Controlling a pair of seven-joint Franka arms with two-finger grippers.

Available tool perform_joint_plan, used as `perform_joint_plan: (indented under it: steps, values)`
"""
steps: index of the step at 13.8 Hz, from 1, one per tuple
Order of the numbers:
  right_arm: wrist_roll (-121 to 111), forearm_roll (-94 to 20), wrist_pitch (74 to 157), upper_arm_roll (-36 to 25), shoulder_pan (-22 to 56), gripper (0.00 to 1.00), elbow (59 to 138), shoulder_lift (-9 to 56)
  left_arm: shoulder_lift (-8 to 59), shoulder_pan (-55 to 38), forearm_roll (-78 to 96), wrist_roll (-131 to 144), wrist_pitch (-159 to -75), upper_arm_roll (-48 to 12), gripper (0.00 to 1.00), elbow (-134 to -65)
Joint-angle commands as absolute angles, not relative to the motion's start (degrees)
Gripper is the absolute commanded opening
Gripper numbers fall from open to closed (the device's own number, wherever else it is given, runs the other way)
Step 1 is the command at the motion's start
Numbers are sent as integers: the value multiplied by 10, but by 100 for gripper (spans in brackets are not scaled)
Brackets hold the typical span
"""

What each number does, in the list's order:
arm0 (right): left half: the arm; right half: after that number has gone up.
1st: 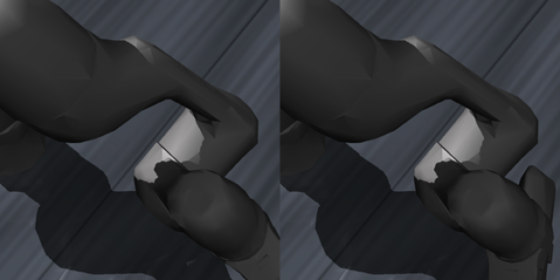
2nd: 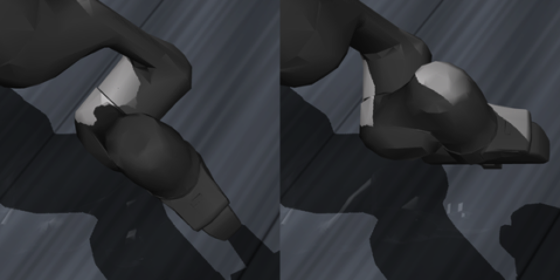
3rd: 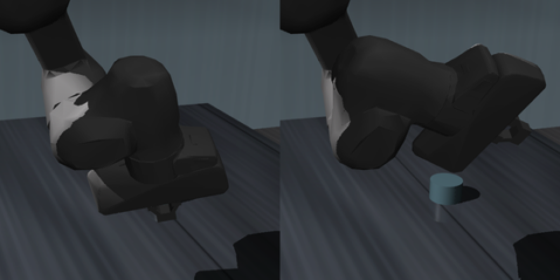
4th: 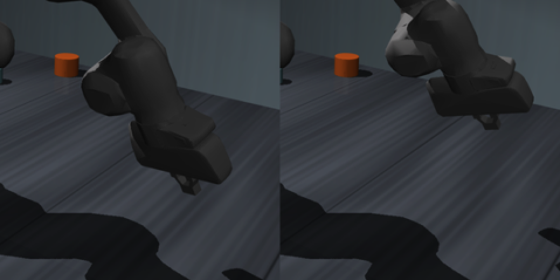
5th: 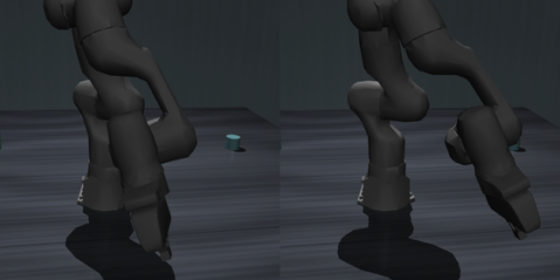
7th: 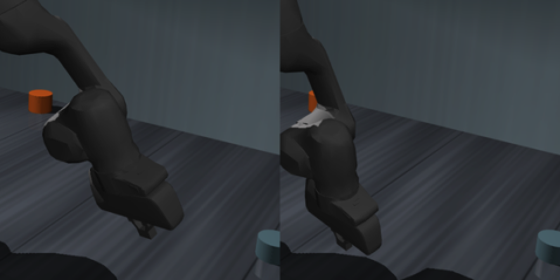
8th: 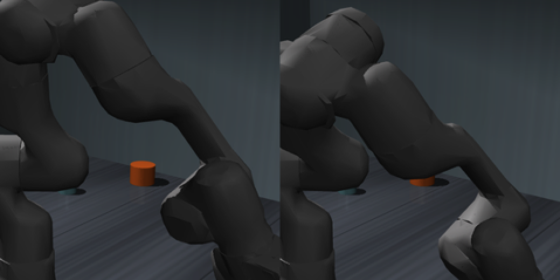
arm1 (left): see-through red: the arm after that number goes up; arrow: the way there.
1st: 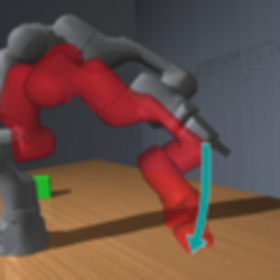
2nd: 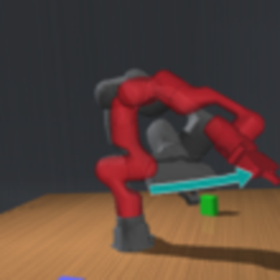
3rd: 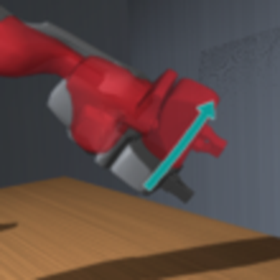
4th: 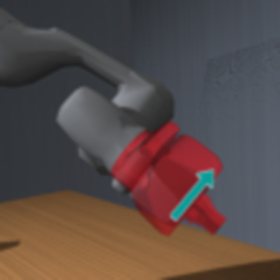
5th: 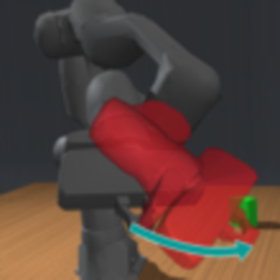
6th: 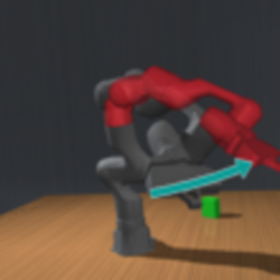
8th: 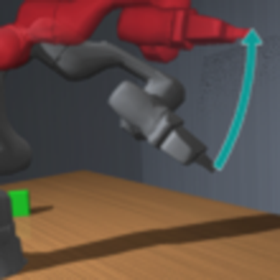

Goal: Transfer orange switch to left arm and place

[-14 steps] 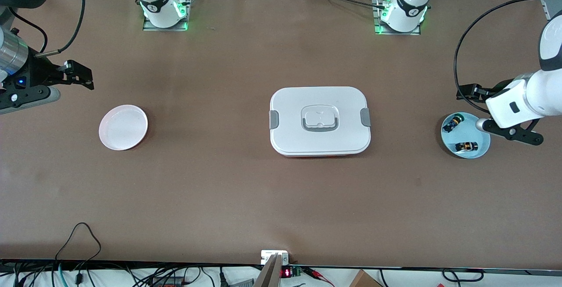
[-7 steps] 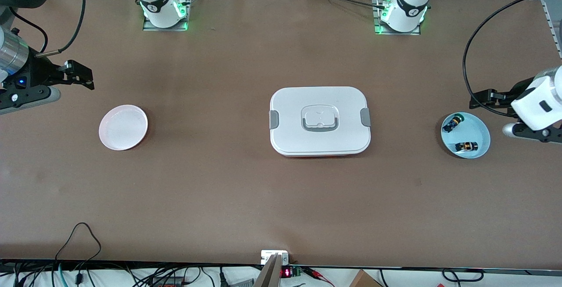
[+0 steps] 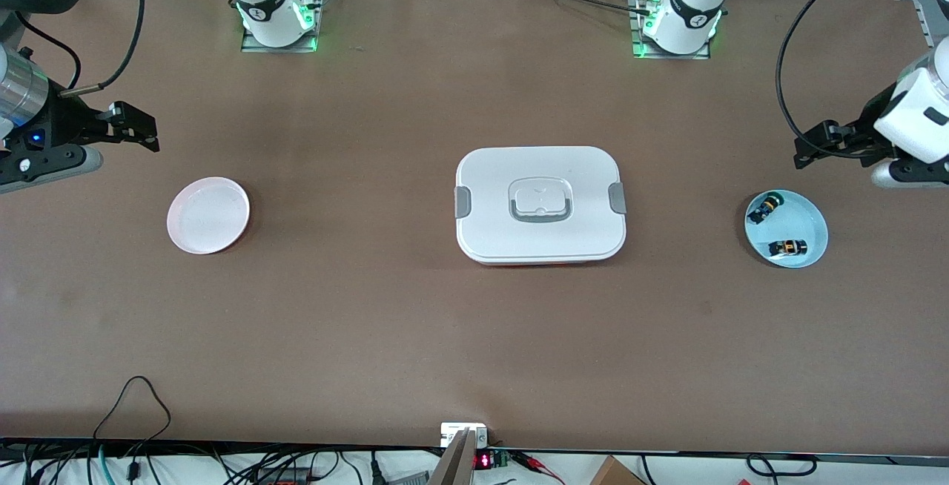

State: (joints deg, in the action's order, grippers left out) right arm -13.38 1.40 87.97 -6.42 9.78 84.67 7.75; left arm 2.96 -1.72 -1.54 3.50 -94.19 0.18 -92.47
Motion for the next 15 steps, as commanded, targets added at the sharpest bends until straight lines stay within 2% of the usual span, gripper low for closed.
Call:
perform_joint_plan:
  steps: [1, 15]
  values:
    - [-125, 14, 880, -60, 96, 100, 844, 74, 25, -23, -6, 26, -958, 11, 100, -938]
    - [-125, 14, 880, -61, 96, 100, 844, 74, 30, -24, -8, -11, -954, 9, 100, -935]
